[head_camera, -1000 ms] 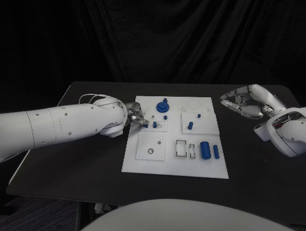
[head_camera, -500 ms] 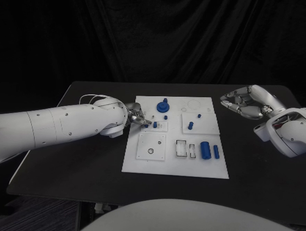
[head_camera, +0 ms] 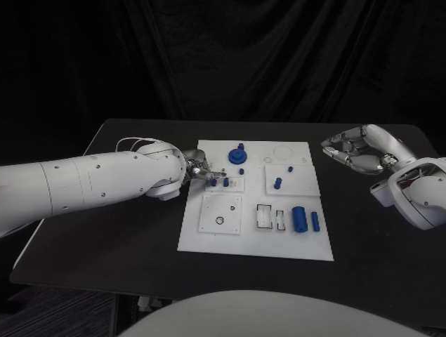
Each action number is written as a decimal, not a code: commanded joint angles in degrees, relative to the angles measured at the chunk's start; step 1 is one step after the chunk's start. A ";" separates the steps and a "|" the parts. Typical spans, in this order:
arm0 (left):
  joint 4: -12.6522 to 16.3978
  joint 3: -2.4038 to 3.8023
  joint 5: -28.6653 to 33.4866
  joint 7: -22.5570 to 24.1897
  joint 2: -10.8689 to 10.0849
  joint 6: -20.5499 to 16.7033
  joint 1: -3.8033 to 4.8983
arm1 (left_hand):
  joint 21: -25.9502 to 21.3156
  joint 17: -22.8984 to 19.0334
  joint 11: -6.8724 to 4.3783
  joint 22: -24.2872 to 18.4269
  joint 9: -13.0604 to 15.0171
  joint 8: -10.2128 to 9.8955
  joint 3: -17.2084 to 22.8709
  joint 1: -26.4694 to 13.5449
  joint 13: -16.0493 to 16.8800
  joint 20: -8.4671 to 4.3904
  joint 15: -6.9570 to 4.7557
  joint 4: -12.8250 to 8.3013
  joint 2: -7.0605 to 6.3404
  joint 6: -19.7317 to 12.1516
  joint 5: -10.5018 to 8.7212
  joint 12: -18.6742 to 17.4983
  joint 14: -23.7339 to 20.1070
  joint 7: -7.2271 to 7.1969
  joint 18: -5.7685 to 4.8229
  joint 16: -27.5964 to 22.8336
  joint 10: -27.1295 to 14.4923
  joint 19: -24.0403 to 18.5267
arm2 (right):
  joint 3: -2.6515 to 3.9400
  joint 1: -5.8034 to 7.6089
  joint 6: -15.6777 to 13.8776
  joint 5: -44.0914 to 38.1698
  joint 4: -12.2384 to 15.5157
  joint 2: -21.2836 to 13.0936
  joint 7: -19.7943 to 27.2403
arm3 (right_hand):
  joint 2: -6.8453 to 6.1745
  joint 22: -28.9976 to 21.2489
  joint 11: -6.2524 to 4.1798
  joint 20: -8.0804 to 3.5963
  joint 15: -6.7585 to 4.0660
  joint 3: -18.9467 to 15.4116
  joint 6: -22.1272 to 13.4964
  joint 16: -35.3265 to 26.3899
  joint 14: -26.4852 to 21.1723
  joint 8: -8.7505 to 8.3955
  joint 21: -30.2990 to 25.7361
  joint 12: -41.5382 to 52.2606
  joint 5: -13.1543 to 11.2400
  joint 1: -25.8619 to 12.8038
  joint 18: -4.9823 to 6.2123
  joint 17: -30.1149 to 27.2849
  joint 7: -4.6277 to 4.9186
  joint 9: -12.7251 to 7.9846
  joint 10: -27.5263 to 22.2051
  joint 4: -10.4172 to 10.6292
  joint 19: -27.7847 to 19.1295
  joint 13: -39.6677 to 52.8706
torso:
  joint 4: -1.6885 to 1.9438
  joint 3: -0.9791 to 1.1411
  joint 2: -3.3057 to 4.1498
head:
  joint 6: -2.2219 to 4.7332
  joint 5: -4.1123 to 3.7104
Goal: Assemble the parts on the task board
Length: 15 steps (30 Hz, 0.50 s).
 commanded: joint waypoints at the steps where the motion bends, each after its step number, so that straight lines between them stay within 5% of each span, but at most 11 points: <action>1: -0.19 -0.18 0.29 -0.89 -0.02 1.32 -0.39 | 0.04 15.09 0.19 2.19 0.52 0.48 -1.24 -1.10 15.09 0.24 0.36 0.07 0.64 0.83 -0.19 0.20 6.05 -0.11 0.29 0.15 5.86 0.36 | 0.05 -0.16 0.45 -0.25 0.09 -0.10 -1.12 | -0.21 7.96 0.15 0.05 0.25 0.45 0.18 -0.32 0.03 -0.35 -0.21 -0.22 0.41 0.64 0.84 0.13 0.04 -0.06 -0.36 -0.10 0.12 -0.04 | 0.00 0.02 0.02 | 0.00 0.04; 8: 0.03 -0.18 0.22 2.12 -0.51 -3.15 -0.40 | 0.40 15.09 -0.30 3.00 5.87 3.83 -5.11 -1.71 15.09 -0.16 -0.09 0.01 3.66 0.58 0.02 0.20 6.05 -0.71 0.14 0.15 5.86 0.92 | 0.05 -0.16 0.44 -0.25 0.20 -0.27 -1.11 | -0.27 7.95 0.15 0.05 0.25 0.66 0.19 -0.32 0.02 -0.40 -0.30 -0.24 0.95 0.71 0.85 0.11 0.06 -0.07 -0.41 -0.11 0.11 -0.10 | 0.03 0.00 0.05 | 0.00 -0.10; 12: 0.82 -0.17 -1.47 6.48 -1.29 -9.34 -0.40 | 1.05 15.09 -0.47 3.96 10.98 6.98 -8.35 -0.12 15.09 -0.34 -0.27 -0.05 3.97 -1.30 0.43 0.20 6.05 -0.90 -0.09 0.15 5.86 1.55 | 0.05 -0.16 0.42 -0.25 0.27 -0.44 -1.07 | -0.27 7.95 0.15 0.05 0.25 0.66 0.19 -0.32 0.02 -0.40 -0.30 -0.24 0.95 0.71 0.85 0.11 0.06 -0.07 -0.41 -0.11 0.11 -0.10 | 0.07 0.01 0.04 | 0.00 -0.33; 15: 1.70 -0.16 -2.32 9.75 -2.13 -14.01 -0.36 | 0.78 15.09 -0.52 3.87 12.04 7.70 -9.86 0.73 15.09 -0.39 -0.30 0.00 3.58 -1.86 1.14 0.20 6.05 -0.94 -0.02 0.15 5.86 1.43 | 0.05 -0.16 0.43 -0.25 0.27 -0.57 -1.11 | -0.27 7.95 0.15 0.05 0.25 0.66 0.19 -0.32 0.02 -0.40 -0.30 -0.24 0.95 0.71 0.85 0.11 0.06 -0.07 -0.41 -0.11 0.11 -0.10 | 0.03 0.02 0.05 | 0.00 -0.46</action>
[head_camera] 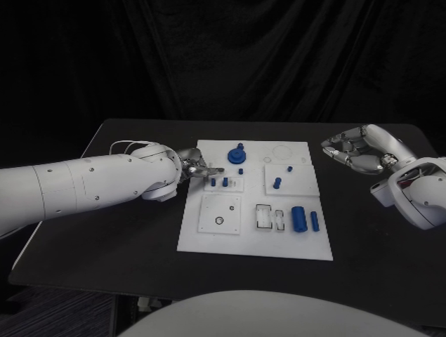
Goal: Assemble the parts on the task board
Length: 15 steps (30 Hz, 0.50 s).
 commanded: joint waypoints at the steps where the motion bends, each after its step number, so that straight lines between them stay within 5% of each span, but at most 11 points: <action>1: 1.03 0.10 -1.94 7.84 -0.76 -10.29 0.07 | -0.22 15.09 -0.30 3.82 1.43 0.35 -1.17 0.96 15.09 -0.16 -0.29 0.01 -0.14 -1.00 0.51 0.21 6.05 0.03 0.00 0.15 6.05 0.12 | 0.05 -0.16 0.24 -0.25 0.11 -0.19 -0.94 | -0.05 7.95 0.16 0.05 0.25 0.36 0.19 -0.32 0.02 -0.40 -0.30 -0.24 0.30 0.50 0.85 0.11 0.06 -0.07 -0.39 -0.12 0.11 -0.05 | -0.02 0.00 0.02 | 0.00 -0.19; 4: 1.60 0.20 -2.47 10.46 -1.61 -13.67 0.46 | -0.64 15.09 -0.21 3.61 1.48 0.45 -2.15 2.45 15.09 -0.11 -0.22 -0.04 -0.29 -1.67 1.24 0.21 6.05 0.12 0.09 0.15 6.05 -0.13 | 0.05 -0.16 0.23 -0.25 0.03 -0.16 -0.99 | -0.06 7.96 0.19 0.05 0.26 0.39 0.19 -0.31 0.03 -0.42 -0.30 -0.23 0.43 0.42 0.85 0.11 0.08 -0.08 -0.38 -0.04 0.12 -0.05 | -0.03 -0.01 0.01 | 0.00 -0.19; 10: 1.68 0.31 -3.18 16.76 -2.37 -17.14 2.29 | -9.12 13.48 1.30 -2.05 1.04 -1.21 -4.62 10.01 15.09 1.03 1.21 -0.16 0.05 -5.97 4.52 0.21 5.12 1.57 2.03 -0.99 6.05 -6.22 | 0.05 -0.15 0.13 -0.25 -0.12 -0.05 -1.05 | -0.07 7.95 0.21 0.05 0.27 0.40 0.20 -0.32 0.02 -0.43 -0.34 -0.22 0.49 0.31 0.85 0.10 0.10 -0.08 -0.37 0.05 0.11 -0.05 | -0.03 -0.07 0.04 | 0.00 -0.18; 11: 1.64 0.31 -3.24 17.98 -2.37 -17.22 2.56 | -12.24 10.72 1.55 -4.11 0.90 -1.62 -4.74 11.42 13.87 1.41 1.59 -0.35 0.15 -6.65 5.06 -1.82 3.31 2.08 2.64 -3.04 4.24 -8.63 | 0.05 -0.15 0.13 -0.25 -0.15 -0.01 -1.04 | -0.07 7.95 0.21 0.05 0.27 0.40 0.20 -0.32 0.02 -0.43 -0.34 -0.22 0.49 0.31 0.85 0.10 0.10 -0.08 -0.37 0.05 0.11 -0.05 | -0.04 -0.08 0.04 | 0.00 -0.16; 13: 1.49 0.31 -3.29 19.33 -2.29 -17.12 2.78 | -19.65 0.82 3.26 -8.51 -0.48 -4.58 -4.18 16.26 7.87 2.53 3.24 -2.08 -0.06 -11.32 4.97 -12.62 -5.04 3.82 3.64 -11.25 -6.55 -15.30 | 0.05 -0.15 0.14 -0.25 -0.21 0.05 -1.03 | -0.08 7.96 0.22 0.05 0.27 0.40 0.21 -0.32 0.02 -0.43 -0.29 -0.23 0.51 0.24 0.84 0.10 0.11 -0.08 -0.40 0.12 0.13 -0.09 | -0.06 -0.08 0.04 | 0.00 -0.07; 15: 1.02 0.25 -3.34 21.74 -1.99 -15.97 3.05 | -23.53 -2.89 4.51 -10.27 -1.75 -5.70 -3.55 19.92 5.70 3.37 4.52 -3.29 -0.24 -11.89 3.92 -16.92 -9.47 4.82 4.07 -14.55 -11.71 -19.33 | 0.05 -0.15 0.14 -0.25 -0.29 0.18 -1.02 | -0.08 7.96 0.22 0.05 0.27 0.40 0.21 -0.32 0.02 -0.43 -0.29 -0.23 0.51 0.24 0.84 0.10 0.11 -0.08 -0.40 0.12 0.13 -0.09 | -0.05 -0.09 0.04 | 0.00 -0.12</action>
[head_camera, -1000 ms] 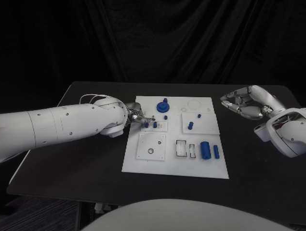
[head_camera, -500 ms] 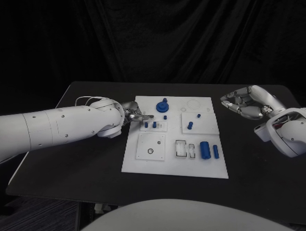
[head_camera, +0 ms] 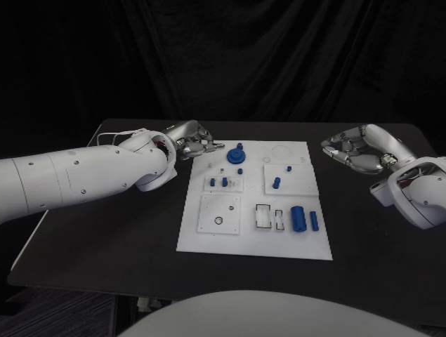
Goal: Assemble the parts on the task board
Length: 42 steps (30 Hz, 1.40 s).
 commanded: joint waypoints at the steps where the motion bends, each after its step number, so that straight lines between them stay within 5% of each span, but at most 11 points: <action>1: -0.66 -0.10 -1.03 9.66 0.63 -1.25 0.36 | -4.82 -6.76 1.80 -1.98 -1.85 -2.16 0.96 5.16 2.65 1.35 1.46 -2.04 -0.28 -2.19 -0.99 -9.28 -8.95 1.50 0.89 -7.31 -10.34 -5.11 | 0.05 -0.14 0.13 -0.25 -0.11 0.17 -0.88 | -0.08 7.92 0.01 0.05 0.27 0.24 0.21 -0.32 0.02 -0.20 -0.29 -0.23 0.30 0.24 0.84 0.10 0.11 -0.08 -0.19 -0.04 0.13 -0.09 | -0.02 -0.02 -0.01 | 0.00 0.00; 3: -1.44 -0.15 -1.06 11.60 1.26 0.52 0.48 | -6.81 -15.08 2.87 -2.12 -3.35 -3.48 2.09 9.18 -2.78 2.25 2.65 -3.68 -0.35 -3.16 -1.25 -19.28 -18.28 2.37 0.97 -14.79 -21.96 -7.87 | 0.05 -0.15 0.14 -0.25 -0.14 0.24 -0.73 | -0.07 7.93 0.01 0.06 0.28 0.25 0.22 -0.31 0.03 -0.21 -0.24 -0.14 0.32 0.19 0.83 0.10 0.11 -0.08 -0.06 0.00 0.15 0.05 | -0.04 0.02 -0.04 | 0.00 0.01; 5: -2.42 -0.19 -1.07 13.08 2.05 2.30 0.55 | -7.02 -17.40 3.92 -1.07 -5.16 -4.91 2.82 11.61 -9.79 2.98 3.79 -4.33 -0.74 -4.35 -2.42 -31.60 -20.06 3.33 0.98 -15.71 -35.47 -8.93 | 0.05 -0.15 0.09 -0.25 -0.16 0.29 -0.50 | -0.06 7.96 0.01 0.06 0.28 0.27 0.23 -0.18 0.08 -0.20 -0.16 -0.08 0.35 0.19 0.81 0.22 0.10 -0.08 0.03 0.00 0.18 0.13 | -0.06 0.05 -0.06 | 0.00 -0.05; 8: -4.37 -0.22 -1.48 15.22 3.59 4.31 0.51 | -13.21 -24.84 5.76 -3.33 -12.57 -5.19 4.47 15.85 -19.67 4.26 4.65 -5.83 -1.43 -9.16 -2.57 -43.03 -25.08 4.21 2.36 -21.50 -44.82 -13.70 | 0.05 -0.15 0.02 -0.25 -0.17 0.30 -0.24 | -0.03 7.99 -0.01 0.06 0.27 0.34 0.30 -0.13 0.11 -0.18 -0.07 0.06 0.42 0.22 0.79 0.27 0.07 -0.07 0.22 -0.01 0.22 0.32 | 0.02 0.07 -0.03 | 0.00 -0.27; 15: -10.52 -0.23 -14.60 21.32 8.02 5.71 -0.47 | -3.50 -29.22 3.55 2.95 -28.17 -5.26 10.06 22.91 -36.61 2.37 1.37 -10.53 -2.87 -9.68 -0.26 -53.45 -15.48 0.16 1.23 -21.22 -47.33 -0.92 | 0.05 -0.19 0.14 -0.25 -0.06 0.11 -0.10 | -0.01 8.03 -0.07 0.05 0.25 0.50 0.43 -0.04 0.17 -0.13 0.08 0.12 0.64 0.31 0.77 0.33 0.01 -0.04 0.28 -0.07 0.30 0.33 | -0.10 0.04 0.05 | 0.00 -0.30; 16: -11.30 -0.23 -17.20 22.06 8.55 5.40 -0.67 | -2.94 -29.05 2.24 3.81 -31.95 -5.26 11.75 23.96 -40.87 1.26 0.62 -11.72 -3.51 -9.07 -0.19 -55.48 -14.04 -2.45 1.20 -20.43 -47.90 0.00 | 0.05 -0.20 0.17 -0.25 -0.06 0.11 -0.10 | -0.01 8.03 -0.07 0.05 0.25 0.50 0.43 -0.04 0.17 -0.13 0.08 0.12 0.64 0.31 0.77 0.33 0.01 -0.04 0.28 -0.07 0.30 0.33 | -0.07 0.00 0.08 | 0.00 -0.41; 17: -12.19 -0.23 -20.03 22.89 9.16 5.09 -0.90 | -2.61 -27.71 1.24 4.36 -34.39 -5.22 12.77 24.37 -43.57 0.72 0.09 -12.32 -3.74 -8.62 -0.06 -56.42 -12.42 -4.82 1.14 -18.78 -47.54 0.71 | 0.05 -0.21 0.19 -0.25 -0.06 0.13 -0.10 | -0.01 8.03 -0.07 0.05 0.25 0.50 0.43 -0.04 0.17 -0.13 0.08 0.12 0.64 0.31 0.77 0.33 0.01 -0.04 0.28 -0.07 0.30 0.33 | -0.07 -0.03 0.12 | 0.00 -0.43; 20: -14.04 -0.23 -24.84 24.03 10.53 5.00 -1.31 | -0.41 -23.22 -1.65 6.81 -41.79 -5.21 14.85 23.81 -51.35 -0.28 -1.75 -13.26 -4.92 -7.15 -0.60 -58.20 -7.94 -6.04 0.47 -13.29 -44.79 3.86 | 0.05 -0.25 0.22 -0.25 -0.06 0.20 -0.08 | -0.01 8.03 -0.07 0.05 0.25 0.50 0.43 -0.04 0.17 -0.13 0.08 0.12 0.64 0.31 0.77 0.33 0.01 -0.04 0.28 -0.07 0.30 0.33 | -0.06 -0.04 0.10 | 0.00 -0.58; 23: -15.39 -0.22 -27.31 24.47 11.66 5.25 -1.54 | -0.16 -20.75 -0.01 7.52 -44.62 -5.15 15.06 22.81 -54.26 -0.26 -0.95 -13.19 -5.32 -6.82 -1.41 -58.96 -6.34 -6.71 0.31 -10.47 -44.38 4.81 | 0.05 -0.30 0.24 -0.25 -0.09 0.23 -0.07 | -0.01 8.03 -0.07 0.05 0.25 0.50 0.43 -0.04 0.17 -0.13 0.08 0.12 0.64 0.31 0.77 0.33 0.01 -0.04 0.28 -0.07 0.30 0.33 | -0.07 -0.03 0.08 | 0.00 -0.64; 29: -17.19 -0.22 -29.29 25.12 13.33 5.97 -1.74 | -0.45 -17.83 -0.74 8.34 -47.92 -4.65 14.87 21.36 -57.64 -0.19 -1.28 -12.31 -5.73 -2.53 -2.55 -58.41 -4.83 -5.17 0.26 -6.47 -41.67 5.97 | 0.05 -0.36 0.27 -0.25 -0.17 0.35 -0.11 | -0.01 8.03 -0.07 0.05 0.25 0.50 0.43 -0.04 0.17 -0.13 0.08 0.12 0.64 0.31 0.77 0.33 0.01 -0.04 0.28 -0.07 0.30 0.33 | -0.11 -0.06 0.13 | 0.00 -0.63; 42: -19.33 -0.21 -31.20 24.90 15.78 7.80 -2.18 | -2.55 -18.57 -0.08 8.22 -50.53 -4.90 15.10 20.72 -58.60 -0.13 -0.86 -11.39 -5.86 -0.72 -1.99 -56.52 -5.28 -6.39 0.50 -5.71 -37.26 5.97 | 0.05 -0.45 0.21 -0.25 0.01 0.41 -0.02 | -0.07 7.99 -0.08 0.04 0.23 0.55 0.48 -0.08 0.15 -0.12 -0.08 0.07 0.74 0.34 0.80 0.29 0.00 -0.03 0.20 -0.10 0.25 0.22 | -0.20 0.09 0.19 | 0.00 -0.83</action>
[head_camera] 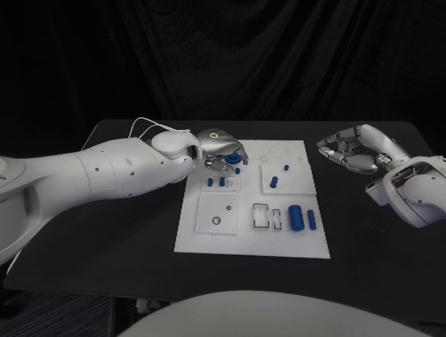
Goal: Assemble the parts on the task board
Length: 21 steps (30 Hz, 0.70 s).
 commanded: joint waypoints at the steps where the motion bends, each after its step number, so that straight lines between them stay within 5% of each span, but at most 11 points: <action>1: -0.55 0.04 -1.77 1.12 0.60 1.29 -0.19 | -0.44 -0.01 0.11 0.25 -0.47 -0.04 0.43 -0.53 -0.03 0.01 0.12 0.31 0.29 1.02 0.39 0.54 -0.13 -0.01 -0.82 0.35 1.25 0.55 | 0.05 -0.15 0.13 -0.25 0.18 -0.08 -0.16 | -0.06 8.02 -0.07 0.04 0.23 0.39 0.48 -0.08 0.15 -0.13 -0.08 0.07 0.29 0.34 0.80 0.29 0.00 -0.04 0.19 0.06 0.25 -0.05 | 0.08 0.07 -0.02 | 0.01 -0.16; 21: -3.15 0.04 -1.87 0.27 2.57 2.31 -1.14 | -0.27 0.06 -0.16 1.39 -1.38 0.90 2.99 -0.60 1.29 -0.25 -0.10 1.27 -0.18 5.56 1.69 2.55 0.45 1.41 -0.98 1.46 7.16 1.77 | 0.05 -0.15 0.18 -0.25 0.51 -0.49 -0.41 | -0.06 8.02 -0.07 0.04 0.23 0.39 0.48 -0.08 0.15 -0.13 -0.08 0.07 0.29 0.34 0.80 0.29 0.00 -0.04 0.19 0.06 0.25 -0.05 | 0.02 0.01 0.04 | 0.01 -0.25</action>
